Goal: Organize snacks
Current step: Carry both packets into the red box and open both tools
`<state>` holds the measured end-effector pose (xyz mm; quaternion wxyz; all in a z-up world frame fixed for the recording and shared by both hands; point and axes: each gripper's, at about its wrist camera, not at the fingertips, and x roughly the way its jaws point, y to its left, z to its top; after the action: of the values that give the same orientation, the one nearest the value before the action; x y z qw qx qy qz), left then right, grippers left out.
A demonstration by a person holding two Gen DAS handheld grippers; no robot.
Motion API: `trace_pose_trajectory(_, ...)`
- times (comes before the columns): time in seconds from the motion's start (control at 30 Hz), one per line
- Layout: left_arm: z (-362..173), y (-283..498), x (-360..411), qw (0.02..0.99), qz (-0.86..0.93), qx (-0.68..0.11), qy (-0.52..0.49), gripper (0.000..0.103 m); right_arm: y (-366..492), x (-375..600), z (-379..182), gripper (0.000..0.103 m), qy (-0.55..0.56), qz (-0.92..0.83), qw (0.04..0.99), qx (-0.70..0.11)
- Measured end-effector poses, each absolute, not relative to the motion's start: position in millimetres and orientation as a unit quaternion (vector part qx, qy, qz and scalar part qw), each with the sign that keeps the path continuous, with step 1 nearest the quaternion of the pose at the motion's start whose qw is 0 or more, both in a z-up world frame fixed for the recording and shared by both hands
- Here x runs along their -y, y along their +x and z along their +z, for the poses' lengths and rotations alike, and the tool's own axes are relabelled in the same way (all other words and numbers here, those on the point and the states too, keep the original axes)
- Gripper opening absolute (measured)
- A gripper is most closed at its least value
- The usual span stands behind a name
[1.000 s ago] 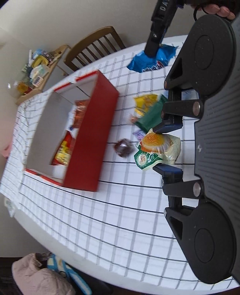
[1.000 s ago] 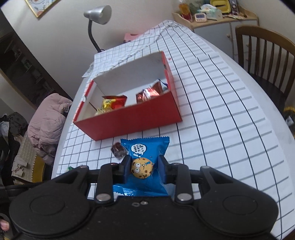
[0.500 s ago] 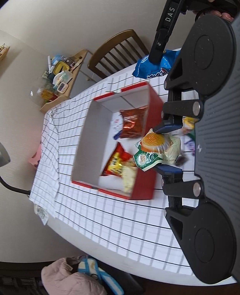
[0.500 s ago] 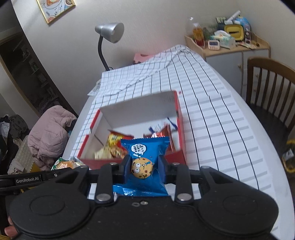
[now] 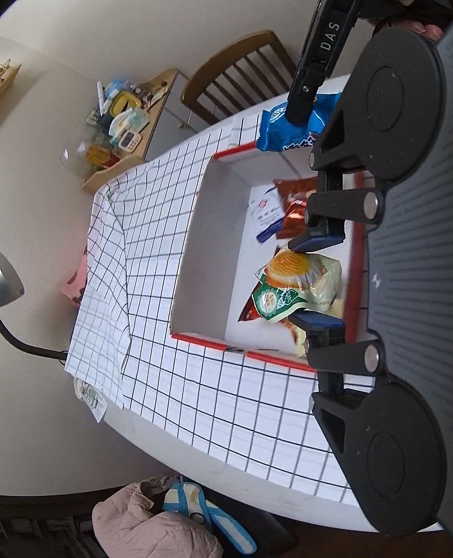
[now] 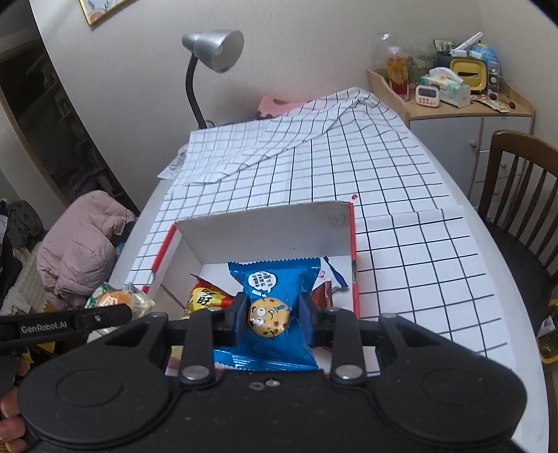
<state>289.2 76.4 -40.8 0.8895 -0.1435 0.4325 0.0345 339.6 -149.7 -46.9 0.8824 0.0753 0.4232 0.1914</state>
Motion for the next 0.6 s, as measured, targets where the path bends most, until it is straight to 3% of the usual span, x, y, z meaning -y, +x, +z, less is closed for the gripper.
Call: trace_pose_trajectory(0.6, -93.1, 344.9, -77.8, 0.868, 0.058, -0.477, -0.123, 0.035, 403.3, 115.9, -110.1, 0.031, 0.031, 0.194, 0.862, -0.468)
